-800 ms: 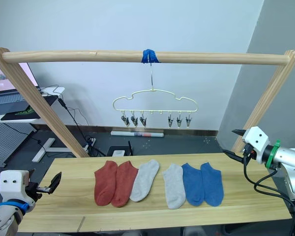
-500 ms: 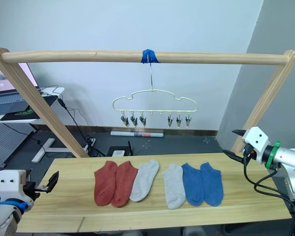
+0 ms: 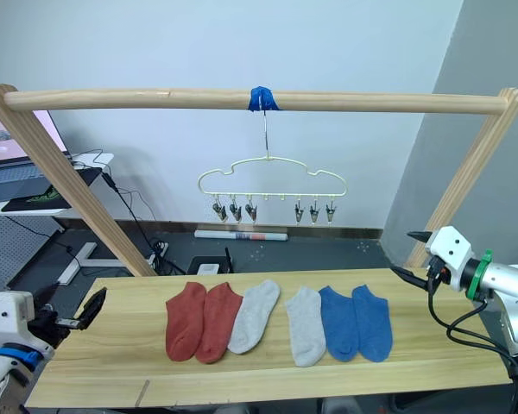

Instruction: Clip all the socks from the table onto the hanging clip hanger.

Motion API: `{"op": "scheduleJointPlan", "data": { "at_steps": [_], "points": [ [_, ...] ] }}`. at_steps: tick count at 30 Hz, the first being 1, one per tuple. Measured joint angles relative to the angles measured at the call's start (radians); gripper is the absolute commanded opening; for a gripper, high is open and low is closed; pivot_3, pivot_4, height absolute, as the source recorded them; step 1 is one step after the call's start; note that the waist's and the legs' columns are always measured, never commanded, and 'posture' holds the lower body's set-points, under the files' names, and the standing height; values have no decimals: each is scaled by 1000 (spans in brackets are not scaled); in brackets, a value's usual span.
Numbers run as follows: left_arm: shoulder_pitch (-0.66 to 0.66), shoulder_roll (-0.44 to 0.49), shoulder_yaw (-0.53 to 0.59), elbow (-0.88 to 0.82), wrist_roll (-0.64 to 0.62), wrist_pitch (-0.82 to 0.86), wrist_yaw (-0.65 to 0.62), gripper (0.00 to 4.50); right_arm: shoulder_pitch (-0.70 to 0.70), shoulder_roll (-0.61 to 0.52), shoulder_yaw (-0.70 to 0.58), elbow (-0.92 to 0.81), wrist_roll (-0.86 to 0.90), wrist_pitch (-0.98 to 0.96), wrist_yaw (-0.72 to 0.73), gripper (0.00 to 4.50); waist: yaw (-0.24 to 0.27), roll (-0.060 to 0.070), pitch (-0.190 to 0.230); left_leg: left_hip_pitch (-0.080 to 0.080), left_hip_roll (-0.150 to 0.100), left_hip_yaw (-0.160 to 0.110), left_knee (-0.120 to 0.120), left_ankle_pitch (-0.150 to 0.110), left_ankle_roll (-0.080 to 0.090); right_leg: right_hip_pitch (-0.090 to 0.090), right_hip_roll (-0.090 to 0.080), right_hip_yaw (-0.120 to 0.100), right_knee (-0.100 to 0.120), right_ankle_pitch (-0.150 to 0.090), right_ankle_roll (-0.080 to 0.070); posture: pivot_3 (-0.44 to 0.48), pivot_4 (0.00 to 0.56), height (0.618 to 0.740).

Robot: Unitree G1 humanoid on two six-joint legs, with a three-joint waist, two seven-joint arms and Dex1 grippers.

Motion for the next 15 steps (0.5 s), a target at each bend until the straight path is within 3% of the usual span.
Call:
{"op": "scheduleJointPlan", "data": {
  "at_steps": [5,15],
  "points": [
    [-68,-58,-78,-106,12,31,54,4500,16,5,-4,-83,19,35,-11,4466,-1,1,6,1,0,1,1,0,0,0,1,2,0,0,1,-109,73,740],
    [-261,-200,-253,-252,49,129,209,4500,1,45,6,-476,168,311,-99,4466,-24,-2,59,-1,0,7,2,0,0,-2,4,14,0,3,6,-178,175,740]
  ]
}}
